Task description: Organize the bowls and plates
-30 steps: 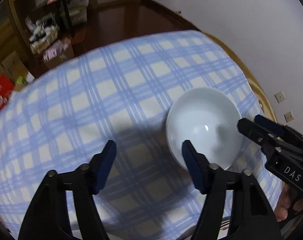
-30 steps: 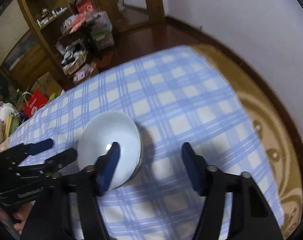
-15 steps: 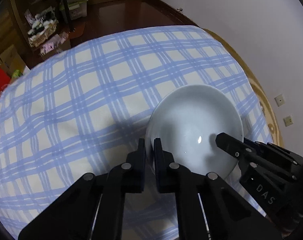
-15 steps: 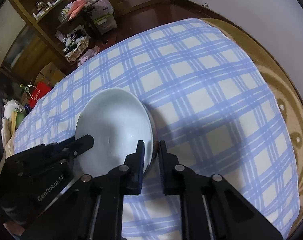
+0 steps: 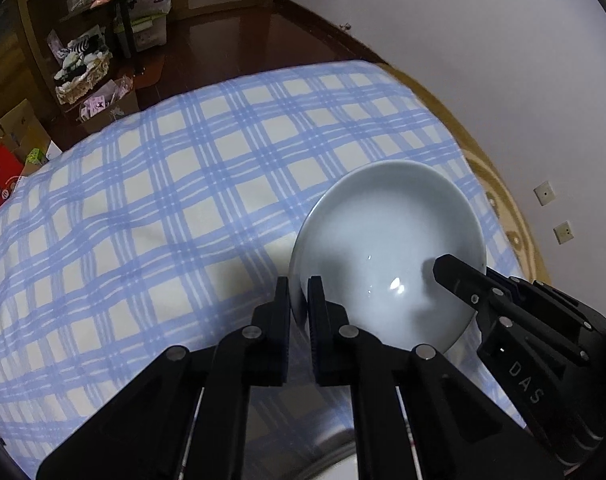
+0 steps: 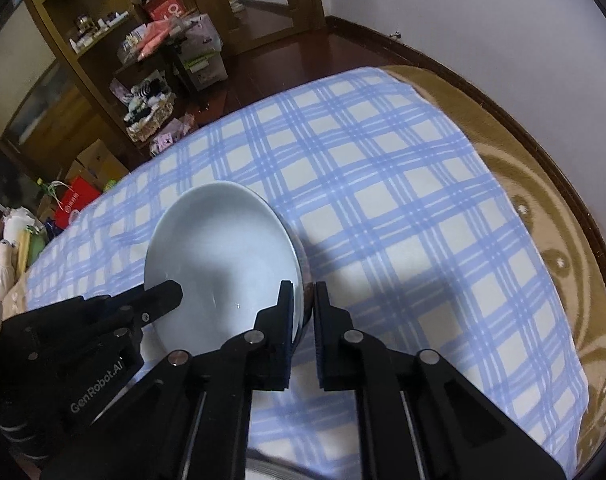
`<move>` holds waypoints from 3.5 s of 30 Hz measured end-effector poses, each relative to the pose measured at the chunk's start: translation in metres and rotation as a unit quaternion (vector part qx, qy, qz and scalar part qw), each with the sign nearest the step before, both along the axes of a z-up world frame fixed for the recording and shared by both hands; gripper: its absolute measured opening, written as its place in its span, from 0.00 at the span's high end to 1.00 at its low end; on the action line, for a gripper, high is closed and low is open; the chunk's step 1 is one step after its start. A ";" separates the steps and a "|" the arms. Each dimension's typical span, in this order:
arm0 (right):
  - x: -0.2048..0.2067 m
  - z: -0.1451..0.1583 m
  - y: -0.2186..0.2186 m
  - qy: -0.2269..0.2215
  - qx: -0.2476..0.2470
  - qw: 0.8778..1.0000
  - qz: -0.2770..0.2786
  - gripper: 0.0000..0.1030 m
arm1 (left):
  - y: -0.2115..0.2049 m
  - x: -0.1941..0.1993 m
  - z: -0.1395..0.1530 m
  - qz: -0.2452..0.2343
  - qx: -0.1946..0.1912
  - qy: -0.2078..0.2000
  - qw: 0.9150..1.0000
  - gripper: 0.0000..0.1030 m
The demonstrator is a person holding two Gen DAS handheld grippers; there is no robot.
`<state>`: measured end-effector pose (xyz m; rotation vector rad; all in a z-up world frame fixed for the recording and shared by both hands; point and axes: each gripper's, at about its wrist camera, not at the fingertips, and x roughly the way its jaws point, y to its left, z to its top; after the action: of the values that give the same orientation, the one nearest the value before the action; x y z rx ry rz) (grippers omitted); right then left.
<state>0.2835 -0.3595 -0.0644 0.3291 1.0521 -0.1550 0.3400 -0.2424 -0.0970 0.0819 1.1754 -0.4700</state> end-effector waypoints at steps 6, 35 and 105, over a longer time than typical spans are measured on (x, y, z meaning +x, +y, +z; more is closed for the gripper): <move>-0.023 0.030 0.013 -0.030 0.008 0.999 -0.010 0.90 | 0.014 -0.026 0.037 -0.012 0.006 -0.039 0.999 0.91; -0.116 0.116 0.150 -0.105 -0.002 0.989 0.100 0.89 | 0.149 -0.145 0.126 0.059 0.017 -0.130 0.990 0.91; -0.090 -0.018 0.187 -0.048 0.040 0.989 0.135 0.89 | 0.201 -0.135 -0.012 0.098 0.024 -0.056 0.993 0.90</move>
<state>0.1932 -0.1722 -0.0828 0.2614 0.9979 0.1456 0.2048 -0.0413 -0.1091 0.0335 1.0715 -0.2596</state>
